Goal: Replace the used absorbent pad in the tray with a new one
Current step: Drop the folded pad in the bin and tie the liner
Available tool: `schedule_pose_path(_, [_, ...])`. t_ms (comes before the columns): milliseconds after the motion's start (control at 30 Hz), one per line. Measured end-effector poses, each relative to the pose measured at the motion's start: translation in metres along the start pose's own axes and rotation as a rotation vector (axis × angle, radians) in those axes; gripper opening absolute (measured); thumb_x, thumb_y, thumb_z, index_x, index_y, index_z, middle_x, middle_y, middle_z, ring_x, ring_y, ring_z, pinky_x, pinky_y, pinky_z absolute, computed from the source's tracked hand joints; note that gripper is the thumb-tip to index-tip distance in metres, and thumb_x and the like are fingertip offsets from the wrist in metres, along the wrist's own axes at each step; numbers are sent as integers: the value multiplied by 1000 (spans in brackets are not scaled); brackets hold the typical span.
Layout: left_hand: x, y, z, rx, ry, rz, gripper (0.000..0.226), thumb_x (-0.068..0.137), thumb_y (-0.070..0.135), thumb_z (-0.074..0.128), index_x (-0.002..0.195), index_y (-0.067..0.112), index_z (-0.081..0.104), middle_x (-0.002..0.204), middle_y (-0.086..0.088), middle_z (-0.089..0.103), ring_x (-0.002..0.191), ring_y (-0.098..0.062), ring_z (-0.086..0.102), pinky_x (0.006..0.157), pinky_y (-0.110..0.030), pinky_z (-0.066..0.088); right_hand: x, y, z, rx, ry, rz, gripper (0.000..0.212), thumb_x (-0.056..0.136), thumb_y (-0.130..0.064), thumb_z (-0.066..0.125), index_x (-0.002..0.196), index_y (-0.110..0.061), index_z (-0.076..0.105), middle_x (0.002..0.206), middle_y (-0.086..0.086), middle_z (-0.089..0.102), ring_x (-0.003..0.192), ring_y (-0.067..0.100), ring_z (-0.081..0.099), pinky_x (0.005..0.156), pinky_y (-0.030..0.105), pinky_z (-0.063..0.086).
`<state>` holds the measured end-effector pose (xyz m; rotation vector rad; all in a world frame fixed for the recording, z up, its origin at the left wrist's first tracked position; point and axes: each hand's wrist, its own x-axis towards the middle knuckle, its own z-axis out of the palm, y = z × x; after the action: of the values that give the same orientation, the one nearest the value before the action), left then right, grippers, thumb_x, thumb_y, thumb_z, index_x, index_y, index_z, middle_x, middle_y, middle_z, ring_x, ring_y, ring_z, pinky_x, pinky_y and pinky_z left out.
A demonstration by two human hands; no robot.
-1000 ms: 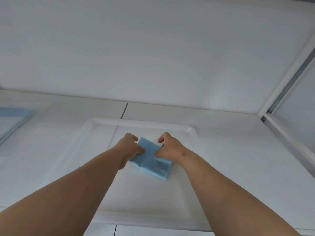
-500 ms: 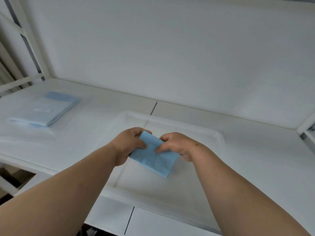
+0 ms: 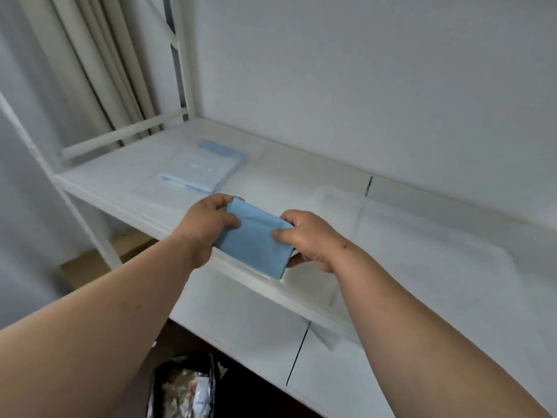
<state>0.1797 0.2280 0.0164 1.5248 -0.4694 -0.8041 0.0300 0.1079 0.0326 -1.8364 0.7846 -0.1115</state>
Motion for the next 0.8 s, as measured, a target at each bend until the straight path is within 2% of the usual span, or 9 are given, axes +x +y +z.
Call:
schedule_pose_path(67, [-6, -7, -45, 15, 44, -21, 39, 55, 5, 63, 91, 22, 70, 94, -10, 69, 83, -29, 62, 72, -33, 49, 8, -15, 41, -25, -26, -25, 7, 91, -10, 55, 87, -15, 58, 97, 13, 63, 77, 23, 64, 60, 34, 59])
schedule_pose_path(200, [-7, -43, -126, 54, 113, -109, 32, 79, -2, 62, 94, 25, 72, 99, -8, 71, 89, -28, 66, 74, -34, 52, 23, -24, 117, -51, -100, -23, 12, 91, -5, 50, 91, -14, 58, 100, 14, 64, 85, 28, 66, 70, 44, 61])
schedule_pose_path(267, [-11, -67, -155, 108, 147, -169, 28, 82, 1, 63, 100, 22, 70, 105, -11, 70, 93, -29, 66, 77, -35, 53, 29, -16, 149, -45, -135, 11, 18, 89, -2, 48, 86, -16, 57, 99, 13, 63, 86, 29, 66, 72, 47, 61])
schedule_pose_path(333, [-17, -88, -177, 171, 161, -234, 28, 85, 3, 63, 110, 15, 66, 108, -13, 68, 92, -26, 66, 73, -32, 54, 36, -3, 177, -33, -167, 62, 19, 89, 2, 47, 90, -14, 58, 101, 15, 64, 88, 29, 66, 72, 46, 61])
schedule_pose_path(433, [-28, -117, -201, 234, 233, -337, 24, 87, 2, 64, 108, 14, 63, 101, -11, 64, 87, -24, 63, 72, -35, 56, 45, 20, 210, -25, -197, 139, 21, 87, 3, 49, 101, -9, 58, 109, 18, 64, 92, 30, 67, 72, 43, 61])
schedule_pose_path(567, [-33, -159, -218, 250, 265, -442, 19, 87, 2, 64, 103, 11, 65, 102, -12, 64, 88, -26, 63, 66, -32, 55, 56, 51, 241, -31, -208, 223, 25, 85, 3, 48, 104, -11, 57, 111, 17, 61, 83, 27, 66, 64, 35, 60])
schedule_pose_path(733, [-30, -210, -221, 319, 316, -471, 18, 87, 3, 61, 103, 12, 60, 92, -9, 62, 66, -18, 57, 46, -22, 43, 74, 89, 267, -81, -212, 282, 30, 86, 1, 44, 108, -18, 49, 112, 12, 53, 90, 27, 63, 63, 33, 60])
schedule_pose_path(800, [-30, -231, -222, 330, 365, -481, 19, 85, 6, 61, 99, 16, 55, 92, -12, 60, 65, -20, 55, 47, -24, 42, 78, 103, 276, -100, -200, 293, 31, 86, 1, 41, 110, -18, 46, 111, 10, 51, 90, 27, 59, 61, 32, 58])
